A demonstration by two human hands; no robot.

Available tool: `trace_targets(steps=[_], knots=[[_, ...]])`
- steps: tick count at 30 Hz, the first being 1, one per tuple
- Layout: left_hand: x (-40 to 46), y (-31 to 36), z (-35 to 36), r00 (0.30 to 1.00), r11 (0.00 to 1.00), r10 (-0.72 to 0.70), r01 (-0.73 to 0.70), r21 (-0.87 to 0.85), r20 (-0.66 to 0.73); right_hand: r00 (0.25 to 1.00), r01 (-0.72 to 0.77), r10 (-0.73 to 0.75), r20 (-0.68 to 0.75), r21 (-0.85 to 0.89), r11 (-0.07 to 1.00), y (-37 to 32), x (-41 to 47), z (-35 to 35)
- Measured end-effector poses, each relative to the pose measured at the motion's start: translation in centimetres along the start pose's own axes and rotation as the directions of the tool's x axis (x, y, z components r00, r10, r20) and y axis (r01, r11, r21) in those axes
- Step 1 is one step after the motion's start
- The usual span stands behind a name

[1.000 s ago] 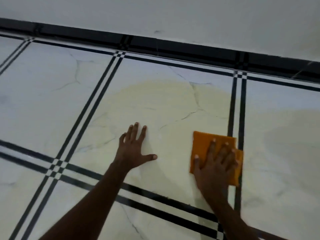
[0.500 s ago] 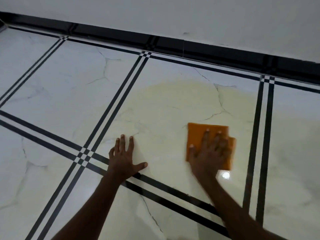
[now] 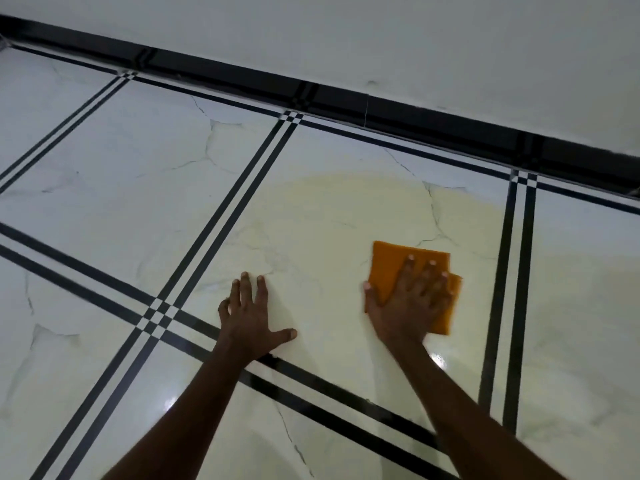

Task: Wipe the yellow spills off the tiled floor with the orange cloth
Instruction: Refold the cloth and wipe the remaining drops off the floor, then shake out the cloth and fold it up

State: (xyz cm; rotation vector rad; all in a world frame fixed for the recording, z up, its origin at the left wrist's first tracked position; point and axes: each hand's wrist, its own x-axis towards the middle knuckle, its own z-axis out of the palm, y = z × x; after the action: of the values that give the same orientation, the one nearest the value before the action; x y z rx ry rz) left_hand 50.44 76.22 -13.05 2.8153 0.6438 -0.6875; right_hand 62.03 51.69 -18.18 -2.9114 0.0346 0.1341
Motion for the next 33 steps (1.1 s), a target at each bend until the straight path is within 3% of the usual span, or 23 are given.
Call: trace_targets(steps=[3,8,10,13,15,17,20,24,29,31,33], knots=[[0.1,-0.4,-0.5,0.999,1.000,0.010,-0.011,0.012,0.031,0.976,0.212,-0.213,0.035,0.040,0.977,-7.4,1.7,1.4],[0.8,-2.6,-4.0,0.996,0.997,0.039,-0.033,-0.070,0.078,0.835,0.520,-0.494,0.242,-0.052,0.853,-13.1,2.8,0.4],[0.9,-2.7,-6.6,0.994,0.991,0.029,-0.014,-0.132,0.110,0.812,0.520,-0.494,0.311,-0.002,0.854,-13.4,3.6,-2.4],[0.3,-1.6,-12.6,0.996,0.926,0.011,0.022,-0.376,0.085,0.820,0.338,-0.447,0.357,0.328,0.882,-15.0,4.5,-9.8],[-1.0,-0.7,-18.2,0.998,0.777,0.006,0.038,-0.628,0.068,0.812,0.227,-0.416,0.409,0.436,0.871,-17.5,4.3,-16.8],[-3.2,0.9,-24.0,0.993,0.493,0.019,0.092,-0.865,0.116,0.808,0.243,-0.448,0.381,0.478,0.844,-20.2,3.7,-23.8],[-7.8,2.0,-34.8,0.995,0.161,0.064,0.066,-0.985,0.077,0.786,0.340,-0.540,0.302,0.518,0.785,-24.9,2.2,-36.0],[-14.7,1.8,-49.4,0.995,0.042,0.089,-0.042,-0.998,-0.038,0.759,0.460,-0.627,0.177,0.535,0.708,-29.9,0.5,-52.4],[-24.9,0.2,-67.0,0.984,0.033,0.085,-0.161,-0.986,-0.158,0.742,0.502,-0.669,0.047,0.622,0.601,-34.6,-2.6,-73.6],[-28.9,-0.1,-72.8,0.976,0.052,0.073,-0.210,-0.976,-0.206,0.733,0.462,-0.679,0.050,0.696,0.550,-35.6,-3.4,-80.8],[-33.4,-0.4,-78.6,0.976,-0.019,0.077,-0.201,-0.979,-0.202,0.720,0.395,-0.691,0.068,0.778,0.489,-36.4,-4.8,-88.9]])
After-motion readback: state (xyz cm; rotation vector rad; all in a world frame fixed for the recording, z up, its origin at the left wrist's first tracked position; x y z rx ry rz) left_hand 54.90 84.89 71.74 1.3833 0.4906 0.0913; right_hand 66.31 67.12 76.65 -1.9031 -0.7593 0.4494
